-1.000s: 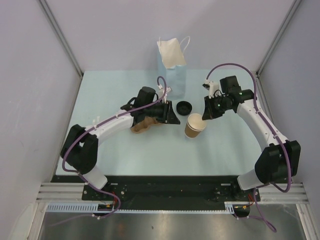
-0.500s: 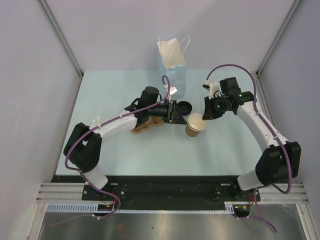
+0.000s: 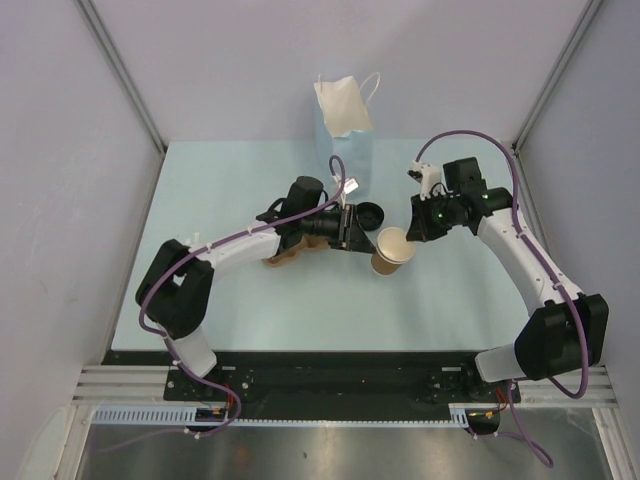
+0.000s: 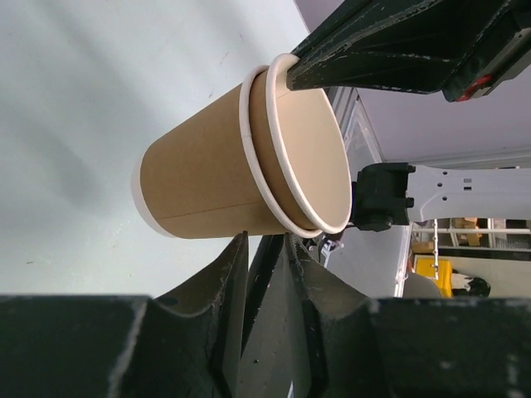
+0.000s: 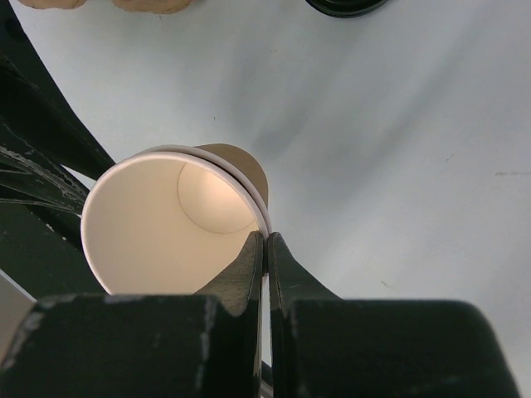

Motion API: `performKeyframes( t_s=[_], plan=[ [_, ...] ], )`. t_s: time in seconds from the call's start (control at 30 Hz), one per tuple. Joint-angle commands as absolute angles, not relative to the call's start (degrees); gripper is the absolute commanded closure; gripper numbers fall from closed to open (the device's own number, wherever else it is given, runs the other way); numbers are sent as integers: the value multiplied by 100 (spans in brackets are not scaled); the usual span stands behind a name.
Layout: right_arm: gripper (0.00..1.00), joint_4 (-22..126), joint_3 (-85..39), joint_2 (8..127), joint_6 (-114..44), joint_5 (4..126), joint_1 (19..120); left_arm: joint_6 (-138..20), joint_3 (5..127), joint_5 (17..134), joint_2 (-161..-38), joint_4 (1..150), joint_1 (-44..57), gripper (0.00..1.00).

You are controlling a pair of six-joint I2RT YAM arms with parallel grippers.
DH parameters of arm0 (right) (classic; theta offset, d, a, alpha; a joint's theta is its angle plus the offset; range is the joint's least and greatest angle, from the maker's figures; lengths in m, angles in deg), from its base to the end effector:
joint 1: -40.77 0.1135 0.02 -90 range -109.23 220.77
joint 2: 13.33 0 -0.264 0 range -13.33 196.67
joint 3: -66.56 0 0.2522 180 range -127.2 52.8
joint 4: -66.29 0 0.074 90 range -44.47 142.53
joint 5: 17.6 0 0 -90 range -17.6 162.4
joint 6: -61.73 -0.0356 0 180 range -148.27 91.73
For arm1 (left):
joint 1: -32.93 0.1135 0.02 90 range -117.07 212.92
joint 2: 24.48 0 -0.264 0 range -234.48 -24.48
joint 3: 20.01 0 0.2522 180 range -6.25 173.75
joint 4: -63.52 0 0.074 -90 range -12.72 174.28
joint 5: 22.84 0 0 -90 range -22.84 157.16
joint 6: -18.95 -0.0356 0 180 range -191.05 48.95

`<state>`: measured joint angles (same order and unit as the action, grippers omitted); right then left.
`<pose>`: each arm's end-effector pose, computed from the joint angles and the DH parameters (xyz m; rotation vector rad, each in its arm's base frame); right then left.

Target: Pack the takeout coffee

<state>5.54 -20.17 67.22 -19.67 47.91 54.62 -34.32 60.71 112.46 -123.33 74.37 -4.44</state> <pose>0.2771 0.0835 0.3144 -0.6530 2.4051 0.5754 0.2922 -0.2550 0.2479 0.5669 2.2510 -1.5510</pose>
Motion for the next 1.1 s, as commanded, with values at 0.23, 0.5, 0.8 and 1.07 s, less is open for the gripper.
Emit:
performKeyframes(
  t_s=[0.23, 0.5, 0.8, 1.07],
  plan=[
    [100, 726, -1883, 6480, -1931, 4788, 5360, -3238, 6266, 11629, -12275, 6885, -460, 72],
    [100, 761, -1883, 6463, -1992, 4621, 5316, -3203, 6327, 11585, -12397, 6937, -460, 73],
    [100, 726, -1865, 6427, -1983, 4612, 5307, -3115, 6433, 11638, -12538, 6876, -460, 73],
    [100, 744, -1848, 6348, -2036, 4445, 5316, -3036, 6477, 11620, -12661, 6876, -460, 74]
  ],
)
